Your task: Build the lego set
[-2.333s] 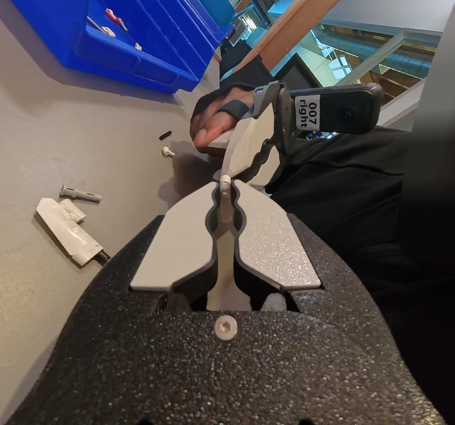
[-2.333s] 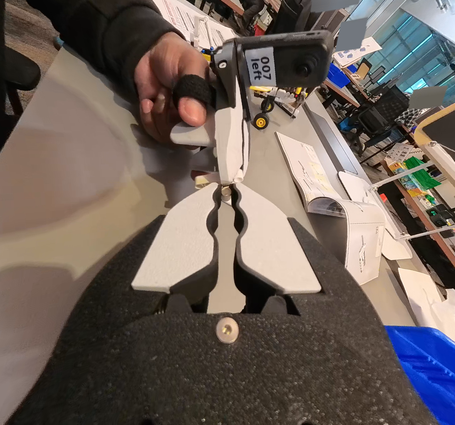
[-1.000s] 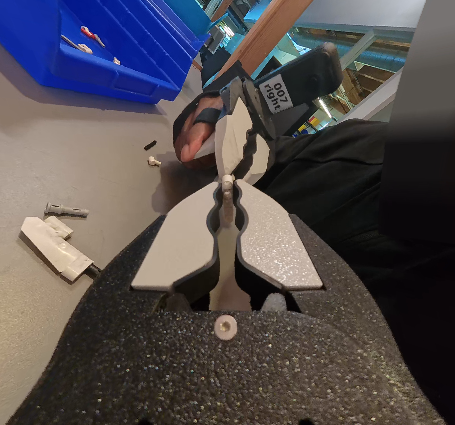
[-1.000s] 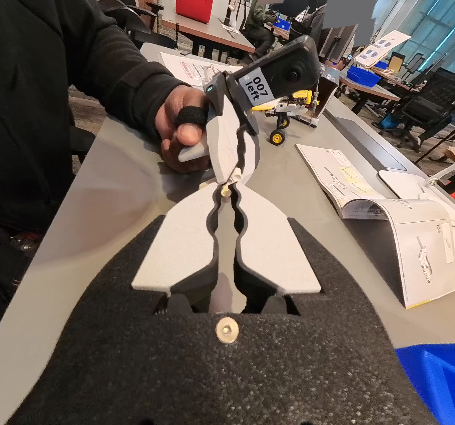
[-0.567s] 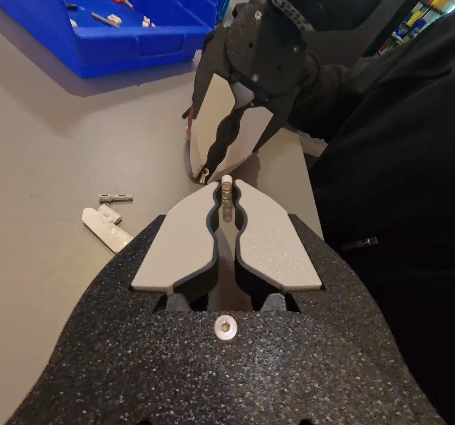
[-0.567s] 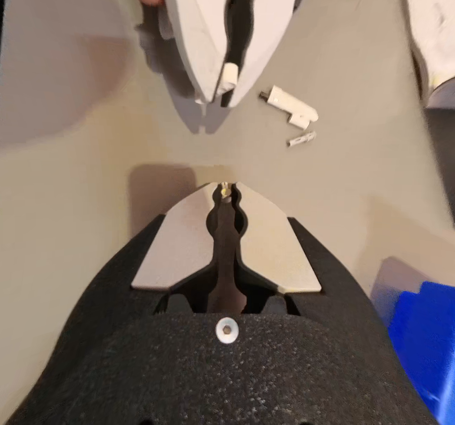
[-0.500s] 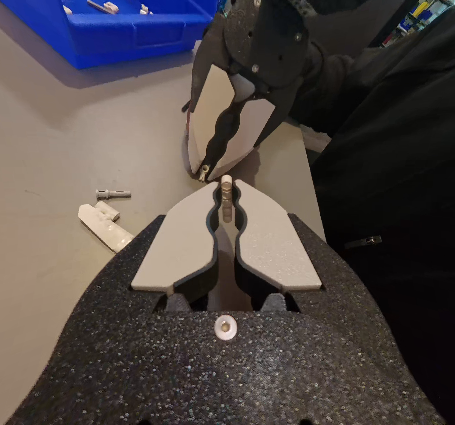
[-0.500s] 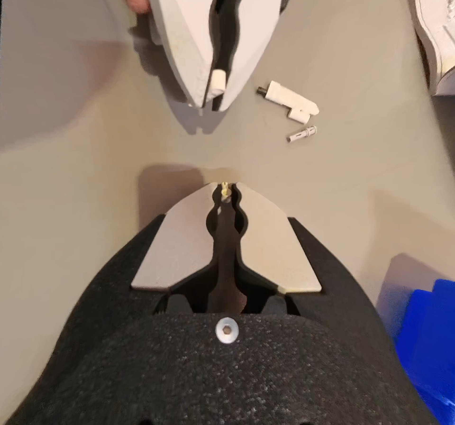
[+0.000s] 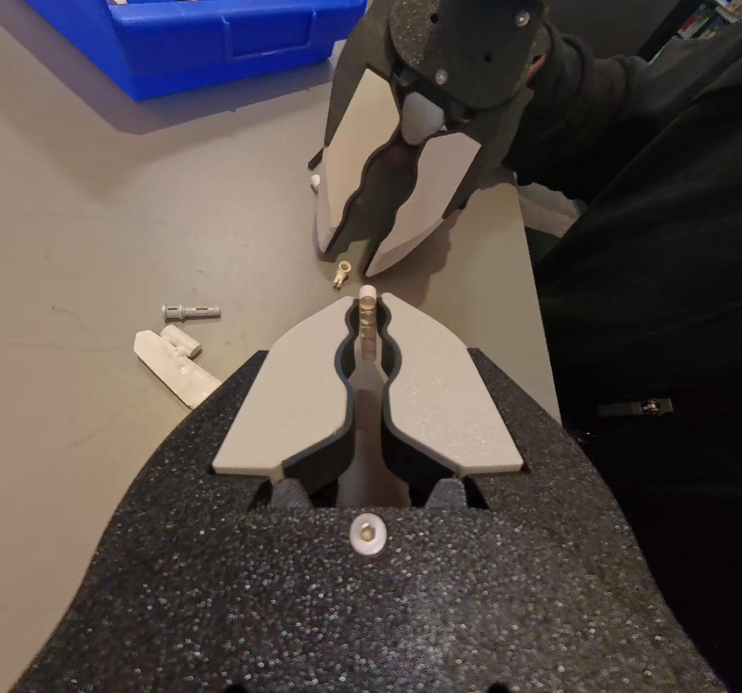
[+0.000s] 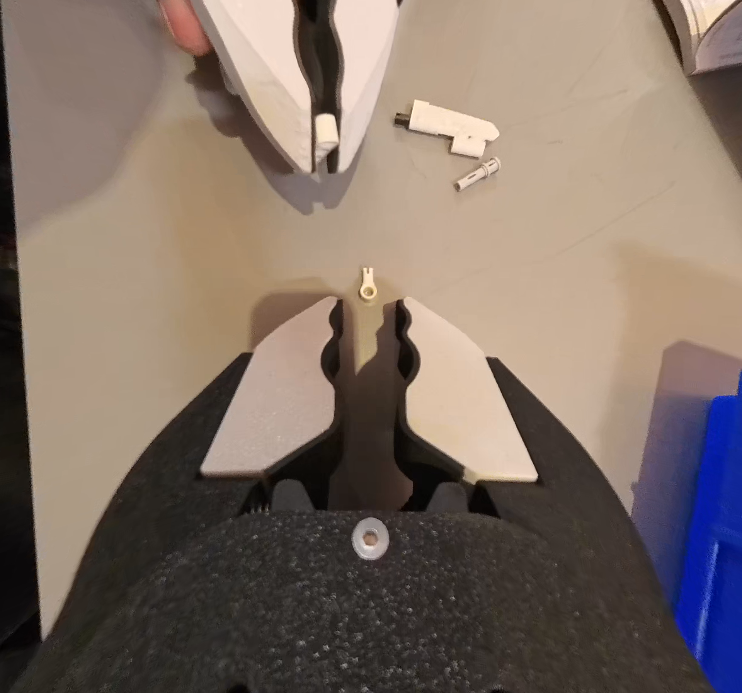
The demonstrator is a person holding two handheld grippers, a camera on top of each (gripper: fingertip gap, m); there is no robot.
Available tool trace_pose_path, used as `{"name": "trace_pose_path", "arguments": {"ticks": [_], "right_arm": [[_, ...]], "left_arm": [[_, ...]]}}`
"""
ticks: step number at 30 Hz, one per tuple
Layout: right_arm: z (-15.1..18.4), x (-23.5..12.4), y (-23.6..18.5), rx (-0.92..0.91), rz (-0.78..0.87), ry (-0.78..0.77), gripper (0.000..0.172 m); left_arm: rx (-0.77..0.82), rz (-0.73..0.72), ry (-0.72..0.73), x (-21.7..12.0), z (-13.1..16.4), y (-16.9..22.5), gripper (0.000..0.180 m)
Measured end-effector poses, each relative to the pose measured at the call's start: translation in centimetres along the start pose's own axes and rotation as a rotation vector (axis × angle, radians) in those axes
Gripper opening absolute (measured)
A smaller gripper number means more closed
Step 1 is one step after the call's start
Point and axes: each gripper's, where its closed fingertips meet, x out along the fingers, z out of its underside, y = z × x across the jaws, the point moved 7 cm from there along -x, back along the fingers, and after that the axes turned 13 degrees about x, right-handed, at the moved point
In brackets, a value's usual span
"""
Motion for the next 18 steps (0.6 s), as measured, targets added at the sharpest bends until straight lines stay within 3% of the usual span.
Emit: {"name": "trace_pose_path", "arguments": {"ticks": [6, 18], "right_arm": [[-0.1, 0.4, -0.5, -0.049, 0.070, 0.022, 0.007], [-0.6, -0.1, -1.1, -0.059, 0.006, 0.119, 0.007]], "left_arm": [[0.090, -0.074, -0.085, 0.9, -0.1, 0.3, 0.008], [0.283, -0.160, -0.229, 2.7, 0.0, 0.4, 0.008]]}}
